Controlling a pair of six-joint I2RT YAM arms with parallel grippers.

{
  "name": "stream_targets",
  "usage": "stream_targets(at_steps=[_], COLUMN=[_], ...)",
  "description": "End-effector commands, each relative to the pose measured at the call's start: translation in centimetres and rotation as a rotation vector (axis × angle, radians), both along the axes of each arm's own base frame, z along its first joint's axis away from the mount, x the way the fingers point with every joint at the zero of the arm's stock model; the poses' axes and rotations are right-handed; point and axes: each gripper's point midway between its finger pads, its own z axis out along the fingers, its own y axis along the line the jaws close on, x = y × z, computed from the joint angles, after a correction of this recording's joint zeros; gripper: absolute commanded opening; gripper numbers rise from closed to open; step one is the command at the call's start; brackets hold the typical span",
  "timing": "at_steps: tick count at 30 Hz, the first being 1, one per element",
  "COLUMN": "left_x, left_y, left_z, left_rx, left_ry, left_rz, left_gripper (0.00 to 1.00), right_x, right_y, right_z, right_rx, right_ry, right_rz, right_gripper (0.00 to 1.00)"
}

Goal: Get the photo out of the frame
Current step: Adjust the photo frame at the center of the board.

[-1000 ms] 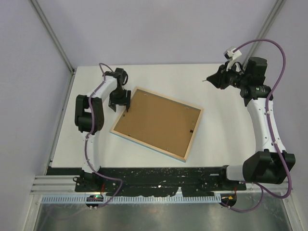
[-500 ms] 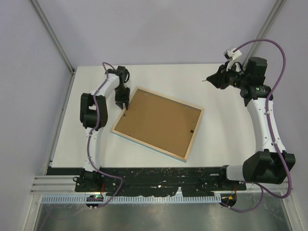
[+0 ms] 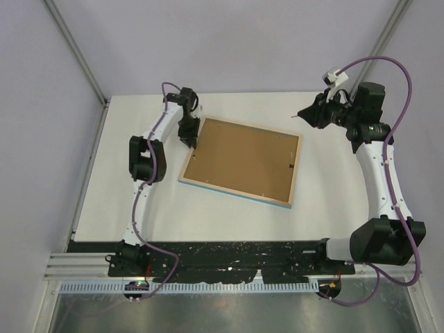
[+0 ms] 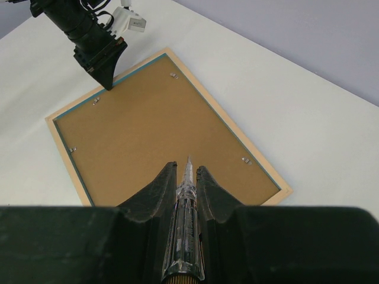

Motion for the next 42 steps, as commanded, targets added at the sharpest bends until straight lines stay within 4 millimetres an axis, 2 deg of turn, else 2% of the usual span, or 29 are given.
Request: stream_targets(at_steps=[1, 4, 6, 9, 14, 17, 19, 21, 24, 27, 29, 33, 34, 37, 42], left_x=[2.0, 3.0, 3.7, 4.7, 5.6, 3.7, 1.2, -1.7, -6.3, -8.9, -8.9, -10.2, -10.5, -11.4, -14.1], left_y=[-1.8, -1.5, -1.2, -1.3, -2.1, -4.6, -7.3, -10.1, -14.6, -18.0, -19.7, -24.3, -25.1, -27.3, -29.4], left_z=[1.4, 1.5, 1.8, 3.1, 9.3, 14.3, 15.8, 15.2, 13.1, 10.8, 9.4, 8.3, 7.9, 7.3, 5.4], left_rx=[-0.02, 0.004, 0.029, 0.034, -0.028, -0.067, -0.05, -0.027, -0.028, 0.039, 0.124, 0.142, 0.147, 0.168, 0.175], left_ry=[-0.098, -0.137, -0.17, -0.232, -0.406, -0.518, -0.559, -0.546, -0.495, -0.472, -0.482, -0.494, -0.5, -0.547, -0.537], left_rz=[-0.073, -0.09, -0.093, -0.095, -0.122, -0.26, -0.427, -0.589, -0.809, -0.929, -0.934, -0.972, -0.981, -1.017, -1.095], left_gripper=[0.27, 0.36, 0.47, 0.58, 0.64, 0.64, 0.68, 0.7, 0.73, 0.77, 0.8, 0.83, 0.87, 0.91, 0.93], right_x=[-0.5, -0.6, -0.6, -0.6, -0.6, -0.8, -0.9, -1.0, -1.0, -1.0, -1.1, -1.6, -1.7, -1.8, -1.9], right_y=[0.1, 0.0, 0.0, 0.2, 0.1, 0.1, 0.0, 0.0, -0.4, -1.0, -1.2, -1.6, -1.7, -2.0, -2.2], right_z=[2.5, 2.4, 2.4, 2.4, 2.6, 2.9, 3.0, 3.3, 3.7, 4.0, 4.1, 4.4, 4.5, 4.7, 4.8], right_rx=[-0.004, -0.009, -0.009, -0.004, -0.009, -0.017, -0.019, -0.024, -0.034, -0.048, -0.053, -0.062, -0.064, -0.075, -0.076], right_ry=[-0.075, -0.074, -0.075, -0.074, -0.078, -0.09, -0.092, -0.1, -0.113, -0.123, -0.129, -0.138, -0.141, -0.148, -0.149], right_rz=[0.008, 0.006, 0.008, 0.014, 0.012, 0.013, 0.011, 0.007, -0.018, -0.055, -0.067, -0.082, -0.084, -0.097, -0.1], right_gripper=[0.08, 0.08, 0.08, 0.08, 0.08, 0.08, 0.08, 0.08, 0.08, 0.08, 0.08, 0.08, 0.08, 0.08, 0.08])
